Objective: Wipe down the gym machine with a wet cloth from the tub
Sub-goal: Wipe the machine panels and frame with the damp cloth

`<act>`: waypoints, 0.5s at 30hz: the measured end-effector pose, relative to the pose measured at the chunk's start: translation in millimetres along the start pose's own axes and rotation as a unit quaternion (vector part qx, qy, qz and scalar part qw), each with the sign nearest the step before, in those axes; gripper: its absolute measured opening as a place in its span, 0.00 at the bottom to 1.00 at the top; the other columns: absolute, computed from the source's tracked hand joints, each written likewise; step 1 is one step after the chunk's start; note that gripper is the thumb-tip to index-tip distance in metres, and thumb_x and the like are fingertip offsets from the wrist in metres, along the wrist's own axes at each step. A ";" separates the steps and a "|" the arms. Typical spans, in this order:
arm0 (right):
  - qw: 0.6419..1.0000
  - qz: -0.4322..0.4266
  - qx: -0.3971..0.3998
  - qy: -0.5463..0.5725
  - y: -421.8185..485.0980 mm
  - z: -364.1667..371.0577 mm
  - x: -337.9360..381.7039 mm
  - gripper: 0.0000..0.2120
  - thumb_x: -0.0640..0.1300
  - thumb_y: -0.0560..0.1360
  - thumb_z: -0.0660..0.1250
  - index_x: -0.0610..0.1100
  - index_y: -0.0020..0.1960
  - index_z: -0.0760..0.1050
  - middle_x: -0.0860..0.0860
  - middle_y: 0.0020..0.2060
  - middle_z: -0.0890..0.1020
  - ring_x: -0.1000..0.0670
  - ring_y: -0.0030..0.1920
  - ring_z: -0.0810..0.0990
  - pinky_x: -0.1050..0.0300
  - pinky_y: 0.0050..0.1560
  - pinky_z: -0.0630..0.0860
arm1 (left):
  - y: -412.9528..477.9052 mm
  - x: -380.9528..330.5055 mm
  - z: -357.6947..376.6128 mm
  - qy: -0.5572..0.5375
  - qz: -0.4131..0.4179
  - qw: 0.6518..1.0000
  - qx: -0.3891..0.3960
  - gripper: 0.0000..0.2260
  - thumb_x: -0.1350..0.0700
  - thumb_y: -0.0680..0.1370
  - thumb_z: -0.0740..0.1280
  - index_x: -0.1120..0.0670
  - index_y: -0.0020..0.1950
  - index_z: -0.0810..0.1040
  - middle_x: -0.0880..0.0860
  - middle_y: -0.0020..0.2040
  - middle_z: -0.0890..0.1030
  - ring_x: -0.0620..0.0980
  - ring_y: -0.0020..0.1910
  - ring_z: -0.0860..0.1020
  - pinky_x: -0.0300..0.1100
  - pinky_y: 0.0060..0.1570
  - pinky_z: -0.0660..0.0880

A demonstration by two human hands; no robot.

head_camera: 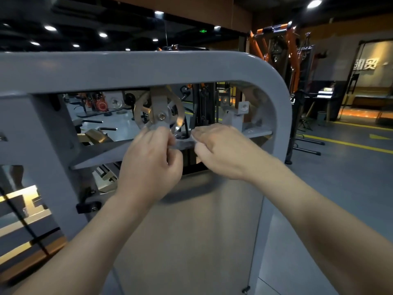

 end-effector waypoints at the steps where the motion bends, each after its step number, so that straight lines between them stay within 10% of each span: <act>1: 0.999 0.012 0.033 -0.006 5.1 1.2 -0.2 0.16 0.53 0.79 0.51 0.45 0.48 0.72 0.51 0.44 0.77 0.46 0.48 0.76 0.51 0.45 0.67 | -0.5 2.5 1.4 -0.003 0.005 1.000 0.000 0.05 0.66 0.74 0.68 0.59 0.45 0.73 0.52 0.35 0.73 0.54 0.39 0.70 0.40 0.45 0.62; 6: 0.980 0.063 0.177 -0.070 32.4 22.9 -9.9 0.18 0.50 0.76 0.63 0.44 0.63 0.71 0.47 0.57 0.75 0.45 0.61 0.74 0.53 0.50 0.72 | -1.2 2.9 4.5 -0.019 0.027 0.999 -0.002 0.04 0.66 0.74 0.67 0.59 0.44 0.73 0.52 0.36 0.73 0.54 0.41 0.70 0.42 0.40 0.64; 15: 0.997 -0.021 -0.066 -0.027 -28.9 7.1 -28.3 0.22 0.26 0.72 0.64 0.37 0.64 0.76 0.42 0.61 0.79 0.41 0.62 0.74 0.44 0.62 0.76 | 15.6 -30.2 23.7 -0.061 0.063 0.996 0.010 0.03 0.62 0.72 0.63 0.59 0.45 0.73 0.50 0.41 0.73 0.52 0.47 0.69 0.40 0.44 0.63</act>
Point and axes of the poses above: each hand's wrist, its own y-axis towards the middle knuckle, its own z-axis out of the palm, x = y × z, the point moved 9 cm from there along y, towards the middle knuckle
